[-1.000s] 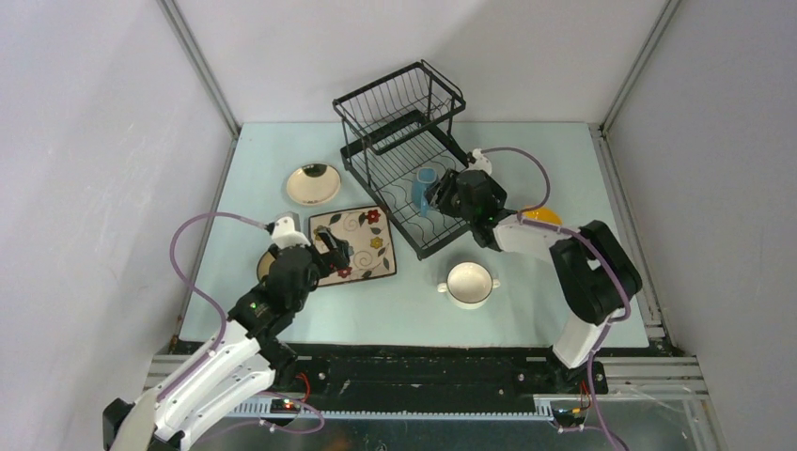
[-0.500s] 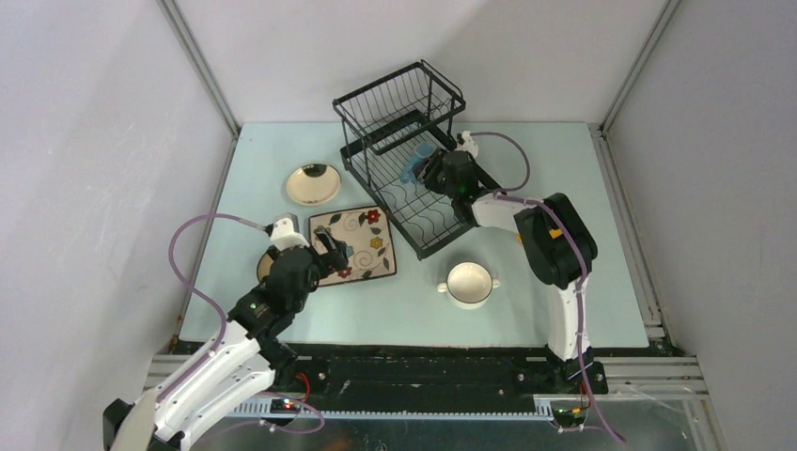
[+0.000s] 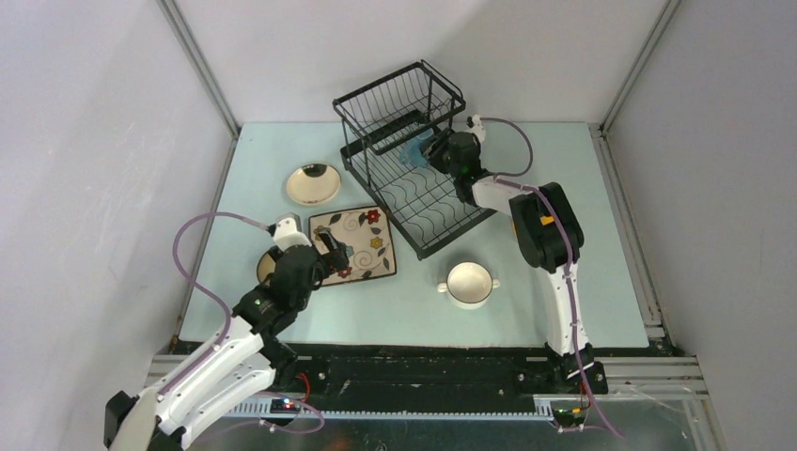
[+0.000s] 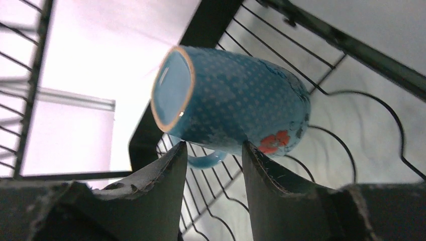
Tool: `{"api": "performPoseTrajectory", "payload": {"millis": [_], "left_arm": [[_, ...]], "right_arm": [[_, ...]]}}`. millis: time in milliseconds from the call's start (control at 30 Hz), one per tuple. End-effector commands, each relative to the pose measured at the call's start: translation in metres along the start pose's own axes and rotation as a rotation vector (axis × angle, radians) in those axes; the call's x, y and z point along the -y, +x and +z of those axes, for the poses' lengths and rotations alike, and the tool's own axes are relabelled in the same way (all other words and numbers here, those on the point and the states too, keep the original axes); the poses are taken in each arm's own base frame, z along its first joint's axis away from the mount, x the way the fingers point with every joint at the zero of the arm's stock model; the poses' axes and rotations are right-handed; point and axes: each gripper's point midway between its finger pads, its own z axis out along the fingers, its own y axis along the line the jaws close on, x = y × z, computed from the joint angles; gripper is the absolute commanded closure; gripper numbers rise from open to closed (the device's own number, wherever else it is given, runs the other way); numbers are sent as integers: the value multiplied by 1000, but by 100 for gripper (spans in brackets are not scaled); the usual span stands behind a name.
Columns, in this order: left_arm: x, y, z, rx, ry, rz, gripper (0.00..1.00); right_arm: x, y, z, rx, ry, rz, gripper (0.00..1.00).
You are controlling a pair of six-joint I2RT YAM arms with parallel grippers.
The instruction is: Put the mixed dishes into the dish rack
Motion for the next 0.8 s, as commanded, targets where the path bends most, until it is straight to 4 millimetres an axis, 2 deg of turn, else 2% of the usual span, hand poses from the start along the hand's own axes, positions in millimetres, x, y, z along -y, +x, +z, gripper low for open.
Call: {"api": "performPoseTrajectory", "payload": {"millis": [0,133,167,200,233,267,367,467,533,567,600,633,667,700,733,767], "left_arm": [[6,-8,2,23,7,-31,0],[4,-9,1,26,2,-32,0],[3,-10,0,32,0,-33,0],[2,-11,0,33,-2,-33,0],[2,-12,-1,39,-2,-36,0],[1,-12,-2,41,-3,-36,0],[1,-12,-2,41,-5,-34,0],[1,-10,-1,33,-5,-31,0],[1,-9,0,26,-10,-29,0],[1,-9,0,24,-11,-29,0],[1,-9,1,24,-10,-31,0],[2,-9,0,25,-7,-32,0],[3,-9,0,24,-3,-33,0],[4,-10,0,26,2,-35,0],[5,-9,0,22,6,-34,0],[6,-10,1,22,11,-35,0]], "right_arm": [[-22,-21,23,40,-56,74,53],[-26,-19,40,38,-78,155,55],[-22,-17,44,44,-69,177,57],[-27,-20,46,55,-79,185,57],[-22,-19,50,67,-64,201,58],[-28,-23,52,81,-73,208,58],[-24,-27,63,106,-63,252,58],[-32,-36,66,129,-101,284,59],[-35,-39,60,131,-115,251,59],[-36,-39,51,133,-108,232,59],[-55,-55,37,161,-151,206,58],[-41,-44,30,140,-121,189,58],[-62,-59,13,156,-169,169,57],[-44,-48,4,131,-140,154,57],[-61,-63,-14,138,-182,127,57],[-45,-52,-25,109,-153,109,57]]}}
